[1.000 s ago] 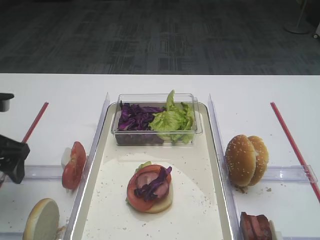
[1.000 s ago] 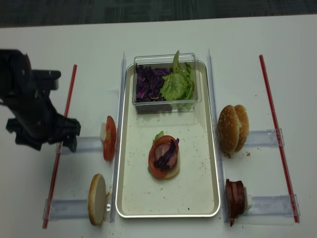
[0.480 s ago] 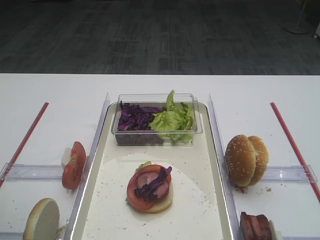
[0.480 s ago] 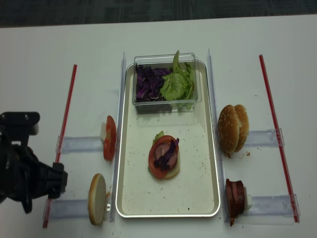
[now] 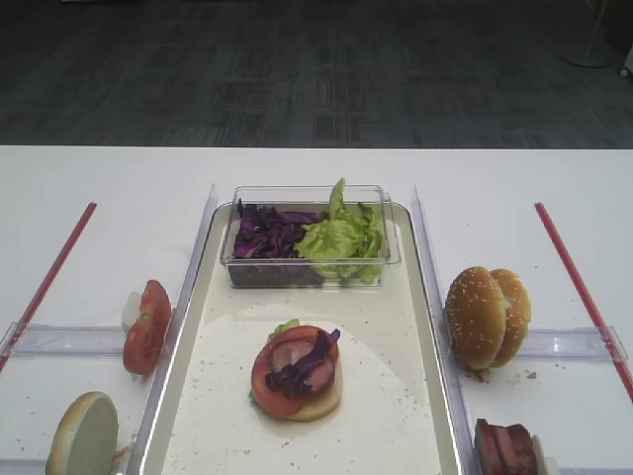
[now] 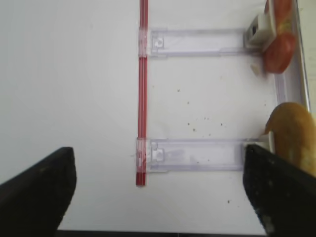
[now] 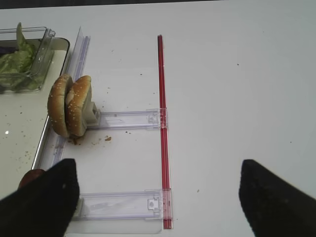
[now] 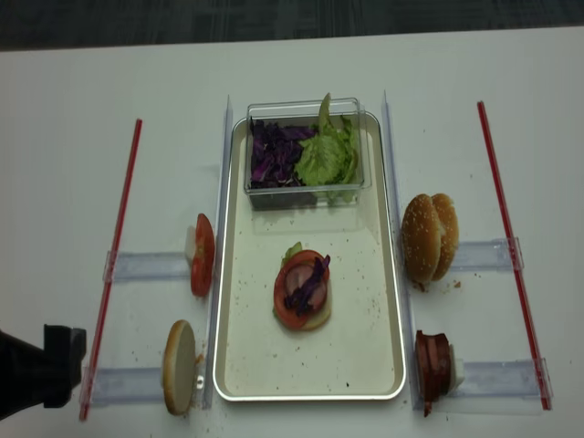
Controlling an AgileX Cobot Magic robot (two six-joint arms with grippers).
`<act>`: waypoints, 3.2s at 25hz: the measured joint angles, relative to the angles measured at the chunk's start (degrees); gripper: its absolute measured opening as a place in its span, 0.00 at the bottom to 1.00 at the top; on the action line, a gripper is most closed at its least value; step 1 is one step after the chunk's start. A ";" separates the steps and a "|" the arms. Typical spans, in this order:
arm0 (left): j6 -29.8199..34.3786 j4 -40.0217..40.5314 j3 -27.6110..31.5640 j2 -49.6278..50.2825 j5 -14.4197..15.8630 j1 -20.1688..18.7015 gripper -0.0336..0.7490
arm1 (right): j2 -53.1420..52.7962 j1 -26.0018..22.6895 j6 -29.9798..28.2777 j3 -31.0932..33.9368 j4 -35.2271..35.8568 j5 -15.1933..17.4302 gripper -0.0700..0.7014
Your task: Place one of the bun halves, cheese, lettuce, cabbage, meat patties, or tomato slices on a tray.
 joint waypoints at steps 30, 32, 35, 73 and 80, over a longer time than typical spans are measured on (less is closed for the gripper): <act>3.12 -2.40 0.11 -32.04 11.84 0.00 0.82 | 0.00 0.00 0.00 0.00 0.00 0.00 0.96; 3.49 -2.80 0.11 -32.14 11.84 0.00 0.82 | 0.00 0.00 0.00 0.00 0.00 0.00 0.96; 3.62 -2.94 0.11 -32.14 11.84 0.00 0.82 | 0.00 0.00 0.00 0.00 0.00 0.00 0.96; 3.83 -2.94 0.11 -32.25 11.84 0.00 0.82 | 0.00 0.00 0.00 0.00 0.00 0.00 0.96; 3.83 -2.94 0.11 -32.25 11.84 0.00 0.82 | 0.00 0.00 0.00 0.00 0.00 0.00 0.96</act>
